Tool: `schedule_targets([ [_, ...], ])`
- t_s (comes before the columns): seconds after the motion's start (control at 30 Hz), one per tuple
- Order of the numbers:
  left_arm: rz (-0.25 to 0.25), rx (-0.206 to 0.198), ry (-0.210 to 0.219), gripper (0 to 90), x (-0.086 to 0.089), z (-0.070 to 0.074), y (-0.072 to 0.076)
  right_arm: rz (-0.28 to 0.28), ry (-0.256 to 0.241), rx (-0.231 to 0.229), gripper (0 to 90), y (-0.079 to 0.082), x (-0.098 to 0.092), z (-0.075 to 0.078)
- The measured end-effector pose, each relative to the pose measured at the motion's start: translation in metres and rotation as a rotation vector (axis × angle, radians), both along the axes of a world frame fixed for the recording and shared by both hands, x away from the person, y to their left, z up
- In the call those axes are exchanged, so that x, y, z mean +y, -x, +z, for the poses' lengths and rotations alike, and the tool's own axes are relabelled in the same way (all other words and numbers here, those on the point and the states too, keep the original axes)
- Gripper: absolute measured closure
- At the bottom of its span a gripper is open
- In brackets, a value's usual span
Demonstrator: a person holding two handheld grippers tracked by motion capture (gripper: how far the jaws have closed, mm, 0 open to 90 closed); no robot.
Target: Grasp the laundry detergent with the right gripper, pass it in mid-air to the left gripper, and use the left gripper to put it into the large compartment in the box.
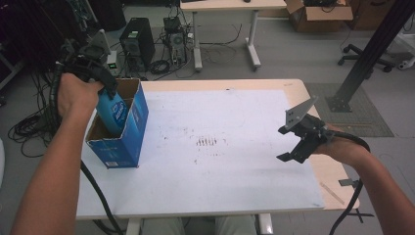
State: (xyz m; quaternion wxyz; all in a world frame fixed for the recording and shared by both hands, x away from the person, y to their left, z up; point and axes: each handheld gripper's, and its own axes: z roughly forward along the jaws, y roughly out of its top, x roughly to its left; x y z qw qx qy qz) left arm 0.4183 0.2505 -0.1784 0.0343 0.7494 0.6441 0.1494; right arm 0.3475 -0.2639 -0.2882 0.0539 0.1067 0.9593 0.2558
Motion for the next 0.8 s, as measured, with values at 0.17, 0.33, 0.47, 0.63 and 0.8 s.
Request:
schedule_targets([
  [0.17,0.004,0.005,-0.005,38.3,0.003,-0.016,0.000,-0.003,0.005,0.004,10.1,0.000,0.001,-0.001],
  [0.33,0.000,0.005,-0.005,38.3,0.006,-0.031,0.001,-0.002,0.006,0.011,10.3,0.000,0.004,-0.003],
  [0.47,-0.002,0.002,-0.009,38.3,0.007,-0.041,0.001,0.000,0.009,0.021,10.9,-0.001,0.006,-0.003],
  [0.63,0.002,0.005,-0.007,38.4,0.007,-0.053,0.001,0.004,0.009,0.020,10.9,-0.001,0.009,-0.004],
  [0.8,0.008,0.017,-0.002,38.4,0.007,-0.064,0.001,0.002,0.010,0.019,11.2,-0.002,0.009,-0.006],
])
